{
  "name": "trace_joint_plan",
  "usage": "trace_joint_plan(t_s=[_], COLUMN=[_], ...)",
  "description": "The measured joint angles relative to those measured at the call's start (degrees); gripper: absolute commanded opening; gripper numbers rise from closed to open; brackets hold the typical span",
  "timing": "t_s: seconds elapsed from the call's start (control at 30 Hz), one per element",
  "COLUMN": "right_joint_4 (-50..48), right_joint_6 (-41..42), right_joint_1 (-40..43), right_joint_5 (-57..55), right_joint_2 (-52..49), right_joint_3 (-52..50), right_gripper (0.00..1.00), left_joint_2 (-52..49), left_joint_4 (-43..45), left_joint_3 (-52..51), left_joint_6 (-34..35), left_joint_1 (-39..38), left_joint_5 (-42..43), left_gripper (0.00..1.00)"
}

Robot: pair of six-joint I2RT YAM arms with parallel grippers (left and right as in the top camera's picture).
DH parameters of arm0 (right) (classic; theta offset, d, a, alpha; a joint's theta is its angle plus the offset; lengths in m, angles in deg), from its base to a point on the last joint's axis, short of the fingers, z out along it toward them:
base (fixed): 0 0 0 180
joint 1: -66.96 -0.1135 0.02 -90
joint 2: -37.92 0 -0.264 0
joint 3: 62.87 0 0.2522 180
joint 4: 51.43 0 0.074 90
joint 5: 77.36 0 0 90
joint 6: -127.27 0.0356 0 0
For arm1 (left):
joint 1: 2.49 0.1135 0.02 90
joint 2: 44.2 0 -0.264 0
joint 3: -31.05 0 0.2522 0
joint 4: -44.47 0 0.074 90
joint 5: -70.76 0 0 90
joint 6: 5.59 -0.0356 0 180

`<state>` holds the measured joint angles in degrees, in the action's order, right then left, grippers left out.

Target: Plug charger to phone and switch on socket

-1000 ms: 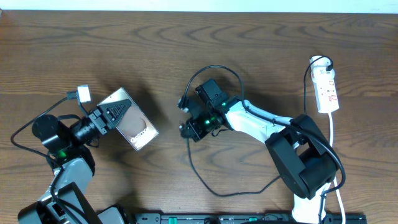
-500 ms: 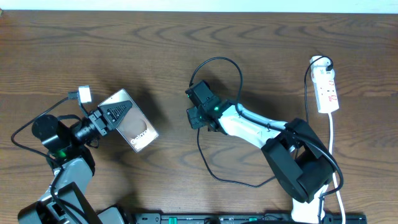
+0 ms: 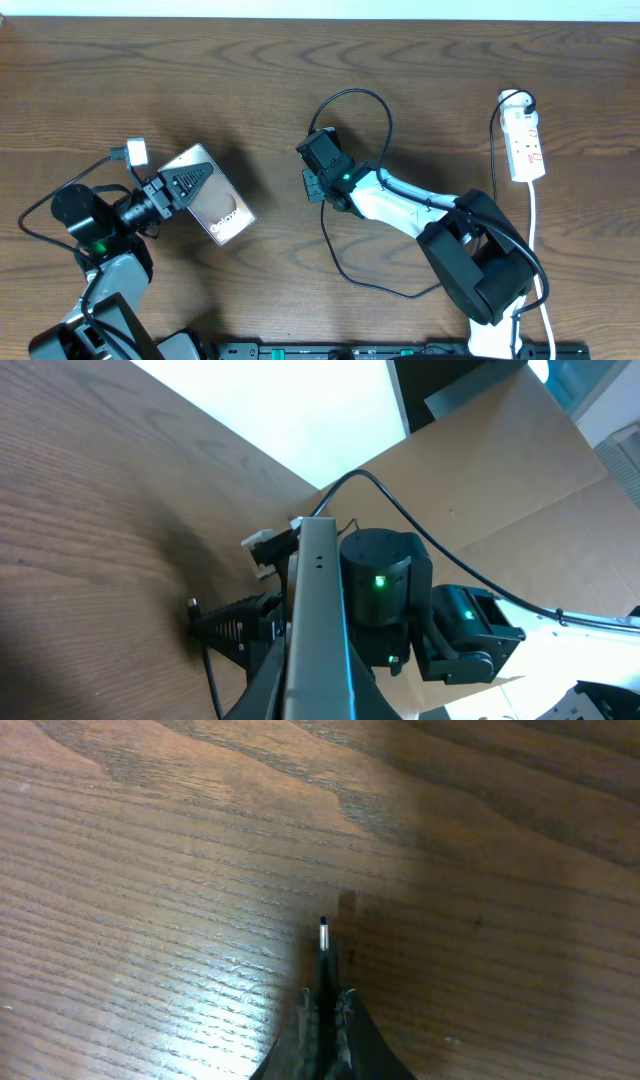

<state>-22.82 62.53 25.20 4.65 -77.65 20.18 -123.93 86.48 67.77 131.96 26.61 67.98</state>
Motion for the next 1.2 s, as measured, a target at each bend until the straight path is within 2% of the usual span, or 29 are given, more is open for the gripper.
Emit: trace_joint_plan(t_s=[0.1, 0.23, 0.47, 0.7, 0.9, 1.2], right_joint_4=[0.1, 0.3, -0.6, -0.1, 0.4, 2.4], right_joint_6=[-0.3, -4.1, -19.4, -29.5, -33.6, -35.2], right_joint_1=[0.0, 0.4, 0.4, 0.4, 0.4, 0.4], right_joint_5=[1.1, 9.1, 41.4, 61.8, 72.0, 78.8], right_joint_2=[0.0, 0.3, 0.3, 0.3, 0.3, 0.4], right_joint_3=[0.0, 0.0, -0.4, -0.4, -0.4, -0.4], right_gripper=[0.01, 0.01, 0.01, 0.01, 0.01, 0.01], left_joint_2=[0.0, 0.0, 0.0, 0.0, 0.0, 0.0], left_joint_4=[0.0, 0.0, 0.0, 0.0, 0.0, 0.0], left_joint_3=[0.0, 0.0, 0.0, 0.0, 0.0, 0.0], left_joint_6=[0.0, 0.0, 0.0, 0.0, 0.0, 0.0], left_joint_1=[0.0, 0.0, 0.0, 0.0, 0.0, 0.0], left_joint_5=[0.2, 0.6, 1.0, 1.0, 1.0, 1.0], left_gripper=[0.07, 0.07, 0.07, 0.07, 0.08, 0.07])
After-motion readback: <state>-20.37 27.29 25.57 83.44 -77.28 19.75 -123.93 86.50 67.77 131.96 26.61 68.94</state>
